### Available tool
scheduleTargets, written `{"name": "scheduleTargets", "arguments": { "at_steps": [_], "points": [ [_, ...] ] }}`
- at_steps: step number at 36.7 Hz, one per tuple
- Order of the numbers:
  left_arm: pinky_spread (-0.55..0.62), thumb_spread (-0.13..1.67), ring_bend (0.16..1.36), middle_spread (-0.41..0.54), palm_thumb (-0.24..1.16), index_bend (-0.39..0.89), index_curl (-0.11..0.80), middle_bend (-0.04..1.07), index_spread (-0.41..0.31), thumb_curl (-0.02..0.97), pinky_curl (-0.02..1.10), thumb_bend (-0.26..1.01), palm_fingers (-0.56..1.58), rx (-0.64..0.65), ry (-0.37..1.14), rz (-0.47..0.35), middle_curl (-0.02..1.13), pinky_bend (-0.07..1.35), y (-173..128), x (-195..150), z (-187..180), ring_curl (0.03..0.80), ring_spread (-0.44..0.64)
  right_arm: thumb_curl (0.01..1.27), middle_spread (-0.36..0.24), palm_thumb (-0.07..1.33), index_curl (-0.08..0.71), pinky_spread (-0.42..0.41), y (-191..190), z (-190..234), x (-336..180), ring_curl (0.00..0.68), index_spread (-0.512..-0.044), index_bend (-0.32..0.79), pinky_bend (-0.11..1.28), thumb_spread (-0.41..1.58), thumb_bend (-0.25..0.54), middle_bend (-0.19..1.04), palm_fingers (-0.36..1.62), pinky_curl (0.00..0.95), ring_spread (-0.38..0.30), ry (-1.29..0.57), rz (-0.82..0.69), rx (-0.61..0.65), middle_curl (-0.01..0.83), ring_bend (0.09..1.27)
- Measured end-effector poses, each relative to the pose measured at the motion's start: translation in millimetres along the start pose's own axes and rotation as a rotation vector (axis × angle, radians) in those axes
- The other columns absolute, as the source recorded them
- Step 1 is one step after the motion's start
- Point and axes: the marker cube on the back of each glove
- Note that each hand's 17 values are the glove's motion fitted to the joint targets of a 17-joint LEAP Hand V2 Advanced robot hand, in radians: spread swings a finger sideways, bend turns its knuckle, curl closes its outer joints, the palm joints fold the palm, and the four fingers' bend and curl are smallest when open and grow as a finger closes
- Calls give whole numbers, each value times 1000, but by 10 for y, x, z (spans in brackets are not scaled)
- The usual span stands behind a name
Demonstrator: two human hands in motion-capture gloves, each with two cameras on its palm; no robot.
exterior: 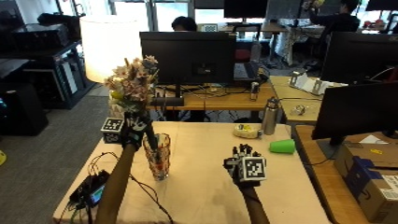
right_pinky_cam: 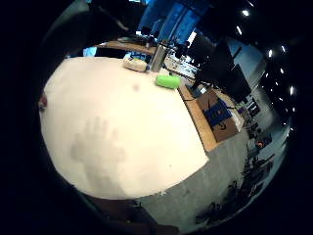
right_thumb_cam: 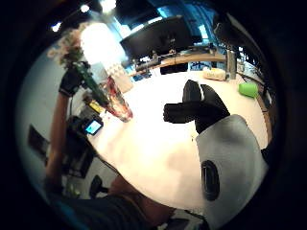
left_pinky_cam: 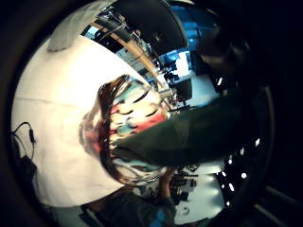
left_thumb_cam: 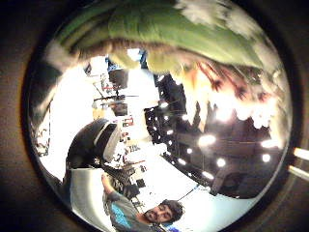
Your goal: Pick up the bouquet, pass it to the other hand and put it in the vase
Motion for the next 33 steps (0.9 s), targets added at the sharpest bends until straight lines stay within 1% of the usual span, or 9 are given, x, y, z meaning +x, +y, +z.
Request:
{"name": "scheduleTargets", "arguments": {
  "at_steps": [2, 4, 10, 14, 18, 22, 25, 30, 33],
  "points": [
    [-21, 834, 696, -247, 525, -11, 472, 481, -170, 530, 414, -44, 508, -42, -51, -14, 540, 348, 63, -75, 19, 479, -266, 549, -22, 723, 384, 288, -13, -26, -38, 346, -302, 155, 282, 1158, -16, 180, 710, 343, 47, -16, -5, 11, 395, 274],
    [95, 865, 712, -154, 514, -51, 427, 350, -95, 510, 439, -42, 259, -81, -102, -24, 519, 432, 128, -155, 27, 490, -169, 544, -22, 724, 383, 291, -25, -23, -31, 346, -302, 158, 272, 1160, -16, 180, 707, 342, 48, -11, -4, 20, 393, 271],
    [284, 906, 707, 8, 441, -9, 315, 259, 30, 450, 402, -62, 174, -117, -366, -79, 424, 512, 302, -461, -91, 414, 23, 531, -21, 729, 381, 294, -87, -108, 76, 348, -302, 164, 253, 1164, -16, 178, 701, 344, 53, 80, -10, 77, 388, 260],
    [358, 912, 704, 61, 354, 77, 289, 256, 41, 412, 376, -76, 175, -117, -617, -119, 393, 484, 404, -639, -243, 385, 96, 524, -16, 731, 380, 293, -57, -86, -10, 350, -302, 165, 240, 1165, -16, 174, 699, 345, 55, 18, -8, 58, 383, 258],
    [410, 916, 664, 84, 290, 214, 315, 239, 14, 382, 350, -66, 228, -60, -875, -86, 381, 423, 477, -692, -443, 360, 146, 518, -14, 733, 380, 300, -53, -76, -43, 350, -302, 167, 228, 1166, -17, 177, 698, 344, 61, -4, -8, 59, 379, 250],
    [434, 922, 625, 89, 255, 238, 337, 220, -14, 363, 329, -53, 294, 19, -1051, -54, 370, 375, 597, -587, -613, 337, 173, 512, -14, 734, 380, 302, -87, -78, -30, 350, -302, 166, 223, 1167, -17, 175, 699, 346, 63, 7, -13, 85, 377, 244],
    [437, 921, 609, 81, 233, 227, 346, 213, -36, 351, 319, -47, 341, 29, -1000, -45, 369, 347, 626, -535, -693, 328, 175, 511, -13, 738, 381, 302, -76, -85, -40, 352, -302, 168, 218, 1163, -16, 169, 696, 349, 64, 6, -11, 76, 372, 245],
    [437, 923, 589, 76, 223, 173, 349, 195, -44, 339, 318, -37, 355, 23, -677, -22, 371, 331, 725, -344, -807, 322, 183, 506, -13, 740, 381, 303, -55, -165, -163, 351, -302, 168, 214, 1162, -17, 171, 696, 353, 65, -32, -20, 66, 368, 239],
    [437, 923, 597, 87, 225, 123, 334, 187, -35, 333, 326, -33, 337, 50, -559, 5, 372, 347, 800, -221, -856, 325, 190, 504, -13, 741, 382, 304, -82, -176, -207, 352, -302, 171, 204, 1161, -17, 175, 691, 352, 66, -35, -32, 88, 367, 233]
  ]
}}
